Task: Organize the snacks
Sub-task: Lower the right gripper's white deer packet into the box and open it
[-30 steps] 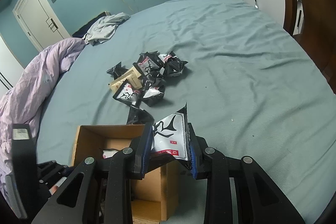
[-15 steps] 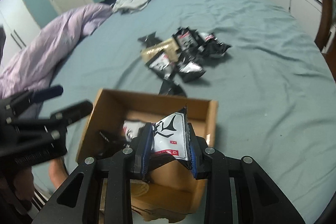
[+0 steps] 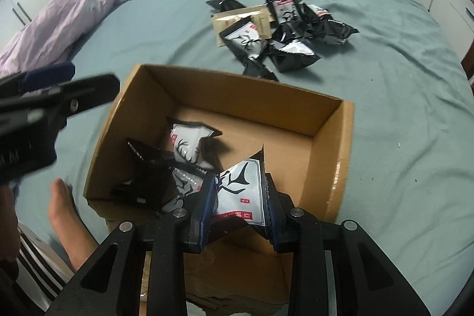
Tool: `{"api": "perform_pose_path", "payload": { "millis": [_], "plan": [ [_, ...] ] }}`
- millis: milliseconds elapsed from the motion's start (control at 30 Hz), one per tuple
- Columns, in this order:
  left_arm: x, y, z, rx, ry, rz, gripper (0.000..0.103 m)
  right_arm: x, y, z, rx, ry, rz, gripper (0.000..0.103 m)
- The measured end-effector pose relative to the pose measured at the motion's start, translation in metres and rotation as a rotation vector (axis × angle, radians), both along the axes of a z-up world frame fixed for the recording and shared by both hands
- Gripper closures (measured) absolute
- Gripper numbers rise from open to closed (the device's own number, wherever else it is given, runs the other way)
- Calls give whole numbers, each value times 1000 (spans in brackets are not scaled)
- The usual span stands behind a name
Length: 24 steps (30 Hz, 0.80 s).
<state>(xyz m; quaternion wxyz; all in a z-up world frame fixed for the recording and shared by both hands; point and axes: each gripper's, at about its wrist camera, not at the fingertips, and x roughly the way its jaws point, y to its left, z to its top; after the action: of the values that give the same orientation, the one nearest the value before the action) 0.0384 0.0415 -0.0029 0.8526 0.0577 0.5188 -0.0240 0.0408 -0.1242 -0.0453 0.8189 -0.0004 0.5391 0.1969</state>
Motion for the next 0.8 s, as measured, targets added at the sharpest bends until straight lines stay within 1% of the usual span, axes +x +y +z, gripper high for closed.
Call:
{"api": "perform_pose_path", "payload": {
  "millis": [67, 167, 233, 300, 333, 367, 433, 500, 533, 567, 600, 667, 733, 800],
  "plan": [
    [1, 4, -1, -8, 7, 13, 24, 0, 4, -2, -11, -4, 8, 73],
    [2, 6, -3, 3, 5, 28, 24, -2, 8, -3, -23, -3, 15, 73],
    [1, 6, -2, 13, 0, 30, 24, -2, 5, -3, -6, 2, -1, 71],
    [0, 7, -1, 11, -3, 33, 24, -3, -2, 0, 19, -3, -36, 63],
    [0, 7, 0, 6, -3, 34, 24, -4, -6, 1, 29, -9, -53, 55],
    [-1, 6, 0, 3, -4, 34, 24, -5, -9, 3, 48, -17, -66, 50],
    [-2, 5, 0, 10, -4, 29, 24, -7, -13, 6, 72, -28, -75, 47],
    [-3, 3, 0, 13, -8, 25, 24, -9, -18, 10, 93, -18, -79, 46],
    [-4, 3, 0, 14, -9, 23, 24, -11, -21, 14, 88, -39, -88, 45],
    [-4, 3, 0, 15, -10, 22, 24, -13, -27, 19, 109, -45, -100, 44],
    [-4, 2, 1, 15, -10, 21, 24, -14, -33, 22, 122, -50, -113, 40],
    [-4, 2, 1, 12, -9, 19, 24, -18, -46, 31, 142, -71, -143, 34],
    [-5, 1, 0, 9, -4, 14, 24, -21, -58, 40, 112, -107, -180, 30],
    [-5, -2, -1, 9, 1, 3, 24, -21, -67, 48, 75, -119, -201, 29]
  ]
}}
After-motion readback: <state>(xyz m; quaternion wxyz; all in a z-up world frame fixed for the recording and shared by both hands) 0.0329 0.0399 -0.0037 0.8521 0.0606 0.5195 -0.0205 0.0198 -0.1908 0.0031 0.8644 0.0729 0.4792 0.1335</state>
